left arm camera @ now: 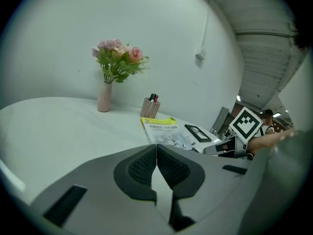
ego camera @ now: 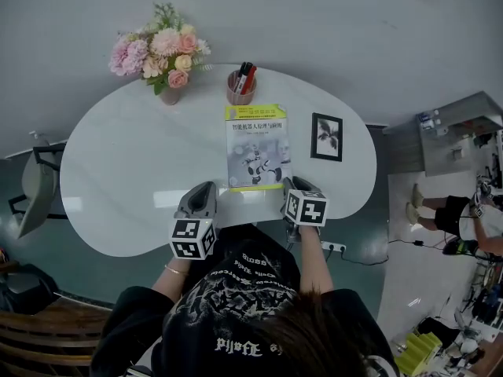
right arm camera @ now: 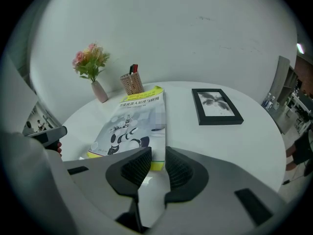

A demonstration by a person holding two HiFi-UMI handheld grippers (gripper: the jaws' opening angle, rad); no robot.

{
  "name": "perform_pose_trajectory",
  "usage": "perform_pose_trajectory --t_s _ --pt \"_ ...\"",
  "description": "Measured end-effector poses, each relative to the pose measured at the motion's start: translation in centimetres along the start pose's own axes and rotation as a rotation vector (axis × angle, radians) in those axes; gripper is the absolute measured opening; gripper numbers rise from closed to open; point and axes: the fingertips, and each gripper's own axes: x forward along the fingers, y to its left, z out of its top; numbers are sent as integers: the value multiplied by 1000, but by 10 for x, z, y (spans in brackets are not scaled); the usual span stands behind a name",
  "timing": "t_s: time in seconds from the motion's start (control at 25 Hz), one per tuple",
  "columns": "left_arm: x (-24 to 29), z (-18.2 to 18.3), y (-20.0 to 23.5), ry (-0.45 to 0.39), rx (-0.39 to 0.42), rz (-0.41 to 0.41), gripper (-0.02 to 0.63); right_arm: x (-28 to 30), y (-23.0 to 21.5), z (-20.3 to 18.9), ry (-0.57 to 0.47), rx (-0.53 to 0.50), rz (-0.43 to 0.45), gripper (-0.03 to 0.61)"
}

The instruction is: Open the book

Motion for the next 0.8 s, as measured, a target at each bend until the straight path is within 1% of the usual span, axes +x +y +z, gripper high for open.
perform_pose_trajectory --t_s 0.12,0.2,0.4,0.44,0.48,0.56,0.64,0.72,0.8 --pt "1 -2 4 2 -3 14 23 1 1 0 12 -24 -15 109" --pt "1 -3 6 5 -4 23 23 -1 3 1 18 -59 -37 104" --pt "4 -3 1 6 18 19 23 -5 7 1 37 -200 -106 92" --pt "5 -3 0 8 24 17 24 -4 8 0 40 -220 -110 83" --pt "5 -3 0 9 27 16 23 -4 10 0 41 -226 -106 56" --pt "6 -4 2 11 18 19 23 -4 14 1 32 -183 -89 51" --pt "5 -6 6 11 1 29 23 -4 10 2 17 -126 -94 53" --pt "4 -7 10 10 -12 41 23 -2 4 1 25 -111 -104 156" --pt "3 -9 14 12 -22 49 23 1 0 -2 51 -96 -102 163"
